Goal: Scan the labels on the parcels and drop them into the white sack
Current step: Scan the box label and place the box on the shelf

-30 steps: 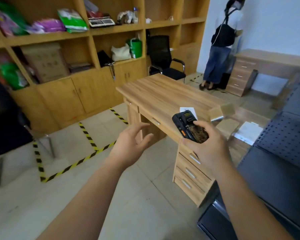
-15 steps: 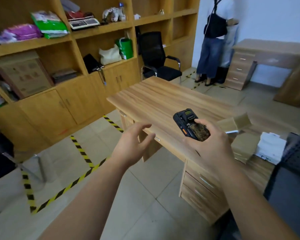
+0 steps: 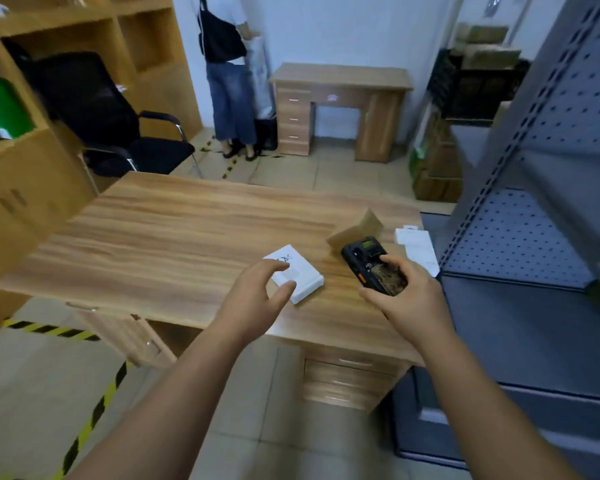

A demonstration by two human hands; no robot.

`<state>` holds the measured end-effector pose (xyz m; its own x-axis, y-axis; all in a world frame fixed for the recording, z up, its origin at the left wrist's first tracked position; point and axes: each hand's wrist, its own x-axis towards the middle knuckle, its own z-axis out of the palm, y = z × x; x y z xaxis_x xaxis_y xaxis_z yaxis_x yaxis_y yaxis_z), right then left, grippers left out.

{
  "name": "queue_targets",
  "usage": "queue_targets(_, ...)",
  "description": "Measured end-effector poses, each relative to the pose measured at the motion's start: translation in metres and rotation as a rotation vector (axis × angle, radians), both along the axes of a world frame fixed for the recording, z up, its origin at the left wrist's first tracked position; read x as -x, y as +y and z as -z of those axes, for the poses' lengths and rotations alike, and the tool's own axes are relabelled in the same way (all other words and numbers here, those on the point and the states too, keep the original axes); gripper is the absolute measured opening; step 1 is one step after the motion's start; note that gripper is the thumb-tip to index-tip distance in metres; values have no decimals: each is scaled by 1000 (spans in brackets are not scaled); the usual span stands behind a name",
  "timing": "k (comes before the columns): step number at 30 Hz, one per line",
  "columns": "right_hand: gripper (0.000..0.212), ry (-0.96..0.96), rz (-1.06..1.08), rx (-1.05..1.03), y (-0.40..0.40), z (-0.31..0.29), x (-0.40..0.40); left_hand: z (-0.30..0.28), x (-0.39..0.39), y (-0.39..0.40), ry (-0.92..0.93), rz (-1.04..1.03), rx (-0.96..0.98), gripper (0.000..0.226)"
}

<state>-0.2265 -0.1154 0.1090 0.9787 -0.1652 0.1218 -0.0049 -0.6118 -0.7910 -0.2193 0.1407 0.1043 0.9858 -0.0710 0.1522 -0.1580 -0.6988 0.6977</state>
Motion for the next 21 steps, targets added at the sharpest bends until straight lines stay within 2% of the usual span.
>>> queue_targets(8, 64, 117, 161, 34, 25, 34, 4, 44, -49, 15, 62, 171, -33, 36)
queue_targets(12, 63, 156, 183, 99, 26, 46, -12, 67, -72, 12, 85, 178, -45, 37)
queue_targets(16, 64, 178, 170, 45, 24, 61, -44, 89, -108, 2, 146, 126, -94, 40)
queue_targets(18, 65, 180, 157, 30, 23, 68, -67, 102, -128, -5, 197, 96, -157, 46)
queue_targets(21, 66, 198, 158, 33, 20, 73, -103, 125, -159, -22, 262, 112, -378, 58)
